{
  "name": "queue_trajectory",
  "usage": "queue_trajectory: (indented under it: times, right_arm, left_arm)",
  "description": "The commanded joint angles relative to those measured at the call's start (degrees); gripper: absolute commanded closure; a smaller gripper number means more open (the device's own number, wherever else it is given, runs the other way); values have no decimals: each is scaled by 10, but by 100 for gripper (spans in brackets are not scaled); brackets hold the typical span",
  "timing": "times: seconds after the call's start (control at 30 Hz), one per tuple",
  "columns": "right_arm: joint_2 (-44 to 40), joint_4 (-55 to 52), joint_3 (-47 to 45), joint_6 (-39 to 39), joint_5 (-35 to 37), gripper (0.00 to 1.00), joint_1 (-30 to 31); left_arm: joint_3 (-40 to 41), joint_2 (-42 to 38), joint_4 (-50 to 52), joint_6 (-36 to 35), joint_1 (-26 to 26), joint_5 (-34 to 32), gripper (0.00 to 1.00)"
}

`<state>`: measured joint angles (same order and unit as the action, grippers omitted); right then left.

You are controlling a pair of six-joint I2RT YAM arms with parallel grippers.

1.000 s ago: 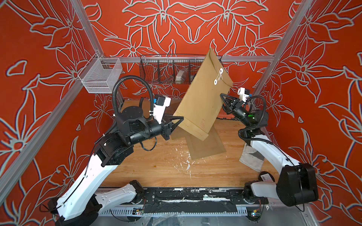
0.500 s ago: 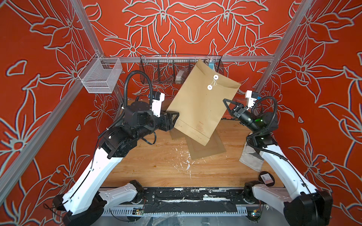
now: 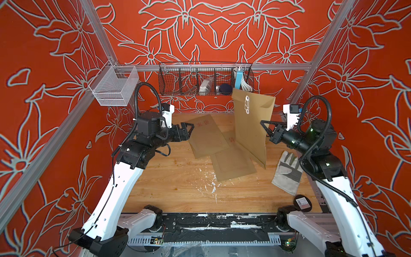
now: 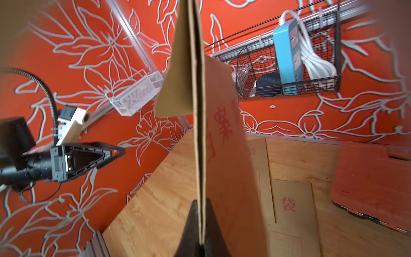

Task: Open the file bag
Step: Pick up the file bag from the center of the board.

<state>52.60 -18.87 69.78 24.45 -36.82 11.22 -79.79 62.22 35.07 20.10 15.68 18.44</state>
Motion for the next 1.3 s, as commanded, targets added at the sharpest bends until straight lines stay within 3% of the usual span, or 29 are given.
queue_trajectory:
  times: [0.0, 0.17, 0.37, 0.67, 1.13, 1.27]
  right_arm:
    - [-19, -32, 26, -79, -65, 100, -1]
    - [-23, 0, 42, -66, -162, 100, 0]
    - [-20, 137, 34, 45, -262, 100, 0]
    - [-15, 241, 40, 153, -299, 100, 7]
    - [-22, 293, 40, 200, -314, 100, 41]
    - [-22, 294, 40, 197, -307, 100, 58]
  left_arm:
    - [39, -29, -98, 7, -4, 99, 10]
    - [95, -73, -182, 14, -4, 162, 8]
    - [113, -95, -242, 13, -4, 231, 5]
    - [90, -92, -236, 7, -4, 230, 3]
    - [73, -72, -320, 59, -4, 347, 2]
    - [63, -60, -349, 81, -3, 368, 8]
